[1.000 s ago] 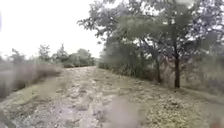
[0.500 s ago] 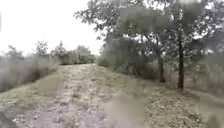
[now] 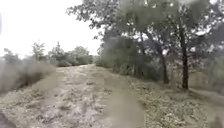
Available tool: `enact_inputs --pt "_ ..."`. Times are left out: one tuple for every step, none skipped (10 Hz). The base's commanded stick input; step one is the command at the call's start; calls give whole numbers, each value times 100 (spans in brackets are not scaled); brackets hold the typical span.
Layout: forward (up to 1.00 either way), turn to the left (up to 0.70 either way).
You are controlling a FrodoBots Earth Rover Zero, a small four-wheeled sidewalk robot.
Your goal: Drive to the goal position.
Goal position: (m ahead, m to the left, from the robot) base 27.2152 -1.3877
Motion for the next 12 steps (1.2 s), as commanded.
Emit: enact_inputs --pt "69 0" --pt "69 0" --pt "69 0" --pt "69 0" --pt "69 0" --pt "69 0" --pt "69 21" --pt "69 35" --pt "69 35" --pt "69 19" --pt "69 3" --pt "69 0"
